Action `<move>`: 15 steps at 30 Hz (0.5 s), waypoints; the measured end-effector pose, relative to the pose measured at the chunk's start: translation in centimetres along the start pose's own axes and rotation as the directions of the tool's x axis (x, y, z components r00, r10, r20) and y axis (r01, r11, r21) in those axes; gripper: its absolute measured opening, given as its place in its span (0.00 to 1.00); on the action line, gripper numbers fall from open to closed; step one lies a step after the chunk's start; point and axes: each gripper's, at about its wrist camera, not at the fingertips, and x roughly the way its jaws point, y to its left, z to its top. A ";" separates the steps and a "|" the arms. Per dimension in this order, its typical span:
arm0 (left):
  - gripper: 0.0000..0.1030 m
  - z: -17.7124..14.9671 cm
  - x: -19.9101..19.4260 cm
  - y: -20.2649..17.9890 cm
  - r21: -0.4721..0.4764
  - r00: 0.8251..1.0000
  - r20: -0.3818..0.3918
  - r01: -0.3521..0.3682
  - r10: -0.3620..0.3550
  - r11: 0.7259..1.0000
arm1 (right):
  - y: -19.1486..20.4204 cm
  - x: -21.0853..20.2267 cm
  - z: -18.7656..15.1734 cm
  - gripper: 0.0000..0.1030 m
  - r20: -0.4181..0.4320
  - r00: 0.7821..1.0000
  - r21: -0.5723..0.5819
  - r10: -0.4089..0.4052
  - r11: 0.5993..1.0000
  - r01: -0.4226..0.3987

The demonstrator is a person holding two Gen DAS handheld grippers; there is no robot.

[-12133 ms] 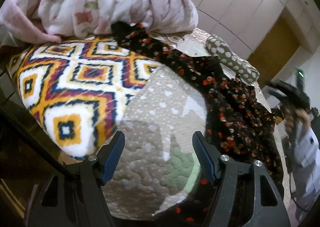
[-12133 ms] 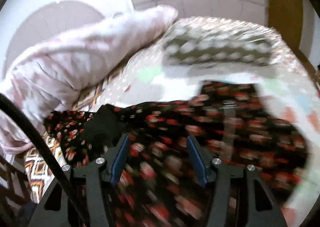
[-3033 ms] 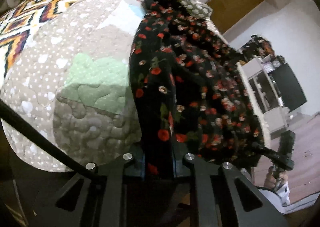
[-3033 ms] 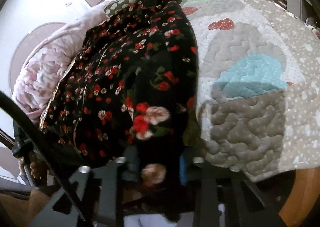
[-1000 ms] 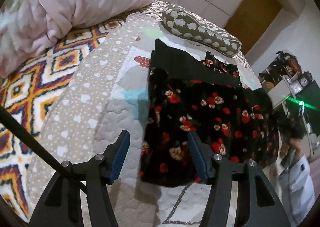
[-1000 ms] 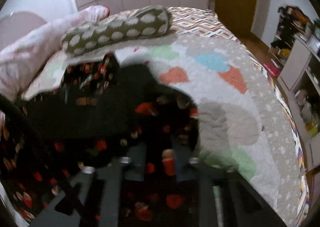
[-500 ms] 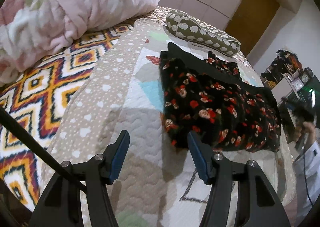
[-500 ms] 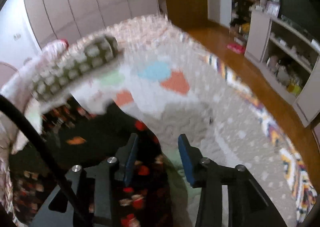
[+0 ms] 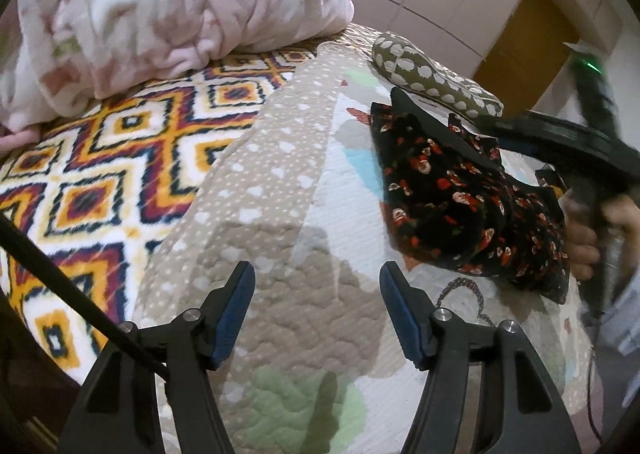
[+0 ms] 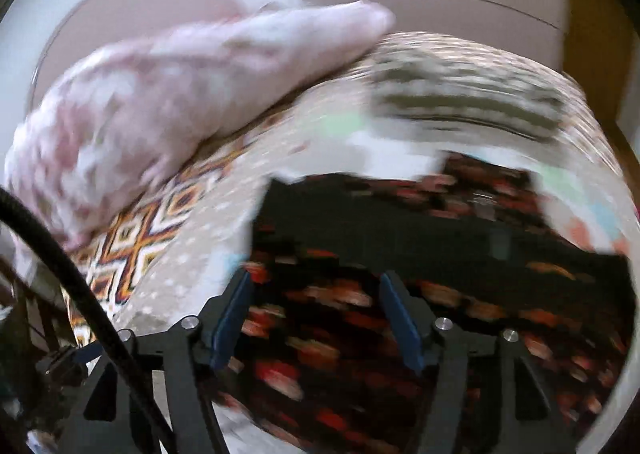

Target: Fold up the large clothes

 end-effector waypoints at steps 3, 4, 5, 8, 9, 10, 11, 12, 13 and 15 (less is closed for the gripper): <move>0.62 -0.3 -0.4 0.6 -0.006 1.000 0.013 0.004 -0.004 1.000 | 4.2 5.3 1.2 0.71 -0.058 0.998 -0.067 -0.034 0.997 0.030; 0.62 -0.4 -0.4 0.8 -0.006 1.000 0.015 0.004 -0.004 1.000 | 5.2 7.1 1.6 0.71 -0.070 0.994 -0.094 -0.080 0.993 0.073; 0.62 -0.5 -0.5 1.1 -0.004 1.000 0.017 0.005 -0.005 1.000 | 5.9 8.8 1.9 0.65 -0.080 0.985 -0.138 -0.153 0.980 0.141; 0.62 -0.8 -0.8 1.8 0.009 0.999 0.031 0.014 -0.014 1.000 | 5.3 12.5 2.4 0.04 -0.210 0.944 -0.171 -0.253 0.960 0.220; 0.62 -0.9 -1.0 2.0 0.017 0.999 0.039 0.016 -0.016 1.000 | 4.6 12.1 2.9 0.04 -0.201 0.950 -0.139 -0.238 0.967 0.213; 0.62 -0.9 -1.1 2.1 0.021 0.999 0.043 0.014 -0.015 1.000 | 4.3 11.5 3.8 0.04 -0.170 0.958 -0.117 -0.231 0.970 0.213; 0.62 -0.9 -1.1 2.2 0.023 0.999 0.046 0.012 -0.013 1.000 | 4.2 11.0 4.9 0.04 -0.132 0.963 -0.097 -0.235 0.970 0.223; 0.62 -0.9 -1.0 2.4 0.021 0.999 0.047 0.016 -0.017 1.000 | 3.9 10.7 5.9 0.04 -0.106 0.967 -0.075 -0.233 0.971 0.225; 0.62 -0.9 -1.0 2.5 0.016 0.999 0.046 0.023 -0.023 1.000 | 3.8 10.6 7.0 0.04 -0.082 0.971 -0.044 -0.225 0.974 0.222; 0.62 -1.0 -0.8 2.8 0.006 0.999 0.041 0.031 -0.032 0.999 | 3.6 11.0 8.7 0.04 -0.049 0.973 -0.006 -0.227 0.974 0.227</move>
